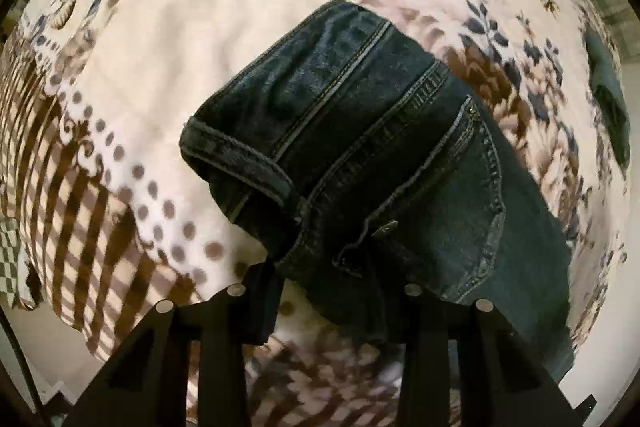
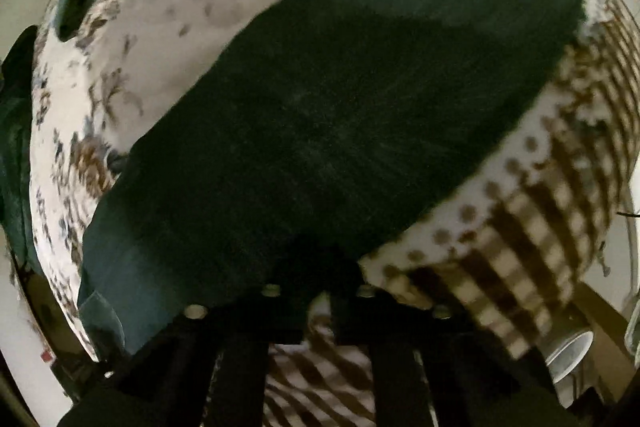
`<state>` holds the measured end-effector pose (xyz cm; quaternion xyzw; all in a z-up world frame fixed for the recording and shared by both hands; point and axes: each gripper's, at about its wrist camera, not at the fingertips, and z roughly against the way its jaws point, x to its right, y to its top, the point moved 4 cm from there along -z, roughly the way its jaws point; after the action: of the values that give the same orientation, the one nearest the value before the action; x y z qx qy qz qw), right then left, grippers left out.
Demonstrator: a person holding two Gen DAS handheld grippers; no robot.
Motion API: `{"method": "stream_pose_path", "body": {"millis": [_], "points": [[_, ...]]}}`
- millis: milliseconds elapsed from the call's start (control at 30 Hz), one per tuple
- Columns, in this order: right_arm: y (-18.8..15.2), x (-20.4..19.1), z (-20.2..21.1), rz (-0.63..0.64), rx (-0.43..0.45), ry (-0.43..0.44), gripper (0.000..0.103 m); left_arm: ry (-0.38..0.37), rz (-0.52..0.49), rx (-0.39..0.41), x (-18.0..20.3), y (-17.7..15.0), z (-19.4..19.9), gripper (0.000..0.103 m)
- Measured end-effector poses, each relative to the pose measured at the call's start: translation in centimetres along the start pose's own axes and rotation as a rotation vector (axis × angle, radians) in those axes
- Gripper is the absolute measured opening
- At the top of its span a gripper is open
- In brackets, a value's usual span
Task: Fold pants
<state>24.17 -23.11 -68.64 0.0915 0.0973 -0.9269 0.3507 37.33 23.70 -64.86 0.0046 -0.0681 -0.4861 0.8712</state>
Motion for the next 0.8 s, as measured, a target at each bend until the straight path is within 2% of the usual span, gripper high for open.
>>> {"method": "stream_pose_path", "body": {"millis": [133,233,300,333,367,400,433,467,500,533,633,800], "points": [[-0.2,1.7,-2.5,0.001,-0.057,-0.036,0.004,-0.009,0.035,-0.053,-1.3,0.1,-1.9,0.035],[0.5,2.2,-3.7,-0.014,-0.091,-0.016,0.005,-0.01,-0.026,-0.035,-0.5,0.2,-0.6,0.038],[0.9,2.4,-3.6,0.019,-0.133,-0.008,0.007,0.002,-0.046,-0.024,-0.2,-0.4,1.1,0.037],[1.0,2.6,-3.1,0.029,-0.152,0.018,0.008,0.024,-0.063,-0.015,0.4,-0.8,2.1,0.038],[1.0,2.9,-2.6,0.035,-0.161,0.035,0.014,0.02,-0.089,-0.005,1.2,-1.2,2.9,0.038],[1.0,3.3,-1.7,0.048,-0.157,0.043,0.022,0.008,-0.124,0.012,2.4,-1.8,3.7,0.044],[1.0,3.6,-0.9,0.057,-0.14,0.061,0.048,0.009,-0.161,0.033,3.7,-2.4,4.4,0.059],[1.1,4.0,-0.1,0.058,-0.12,0.085,0.072,-0.006,-0.202,0.058,5.7,-3.2,5.0,0.066],[1.1,4.7,0.8,0.053,-0.099,0.112,0.077,-0.025,-0.245,0.097,7.9,-4.1,5.4,0.078],[1.3,5.6,1.7,0.043,-0.083,0.138,0.077,-0.026,-0.284,0.127,9.7,-4.9,5.6,0.087],[2.7,9.0,4.1,-0.007,-0.022,0.174,0.077,-0.041,-0.376,0.124,14.4,-7.3,4.3,0.097],[10.2,19.1,9.8,-0.178,0.239,0.125,0.077,0.034,-0.465,0.152,22.0,-12.1,1.2,0.097]]}}
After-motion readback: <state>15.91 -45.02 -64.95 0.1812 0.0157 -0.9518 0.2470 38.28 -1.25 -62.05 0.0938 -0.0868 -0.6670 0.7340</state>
